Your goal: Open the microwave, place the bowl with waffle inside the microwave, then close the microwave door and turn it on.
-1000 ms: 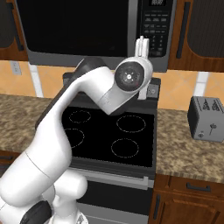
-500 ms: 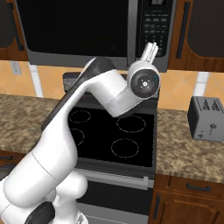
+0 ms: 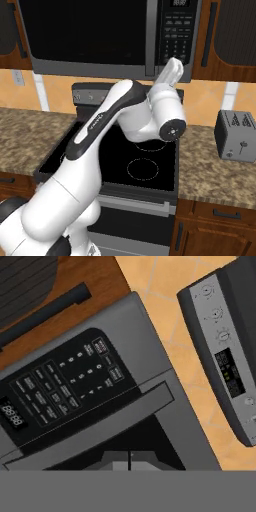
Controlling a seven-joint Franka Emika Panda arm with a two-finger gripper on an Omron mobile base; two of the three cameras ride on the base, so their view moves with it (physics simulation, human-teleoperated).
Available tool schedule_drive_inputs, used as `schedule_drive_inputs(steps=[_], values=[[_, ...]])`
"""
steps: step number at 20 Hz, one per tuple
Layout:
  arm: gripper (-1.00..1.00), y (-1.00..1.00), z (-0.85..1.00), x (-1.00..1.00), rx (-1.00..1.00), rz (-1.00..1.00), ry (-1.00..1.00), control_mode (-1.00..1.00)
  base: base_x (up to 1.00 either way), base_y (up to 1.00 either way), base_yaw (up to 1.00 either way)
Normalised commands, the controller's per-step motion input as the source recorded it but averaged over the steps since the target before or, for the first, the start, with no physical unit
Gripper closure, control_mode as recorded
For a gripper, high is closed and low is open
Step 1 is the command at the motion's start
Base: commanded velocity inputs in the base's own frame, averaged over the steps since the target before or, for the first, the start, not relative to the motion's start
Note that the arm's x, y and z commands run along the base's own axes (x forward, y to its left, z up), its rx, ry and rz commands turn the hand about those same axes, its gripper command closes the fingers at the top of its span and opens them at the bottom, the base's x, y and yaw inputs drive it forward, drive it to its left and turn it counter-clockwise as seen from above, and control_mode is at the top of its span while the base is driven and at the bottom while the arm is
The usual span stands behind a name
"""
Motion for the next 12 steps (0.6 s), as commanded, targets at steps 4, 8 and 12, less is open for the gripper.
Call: schedule_drive_inputs(steps=[4,8,12], values=[[1.0,0.0,0.19,0.4,0.03,-0.01,0.03,-1.0,0.0,0.0,0.0],[1.0,-0.09,0.07,0.39,0.04,0.0,0.0,-1.0,0.0,0.0,0.0],[1.0,-0.16,0.04,0.28,0.03,0.0,0.0,-1.0,0.0,0.0,0.0]])
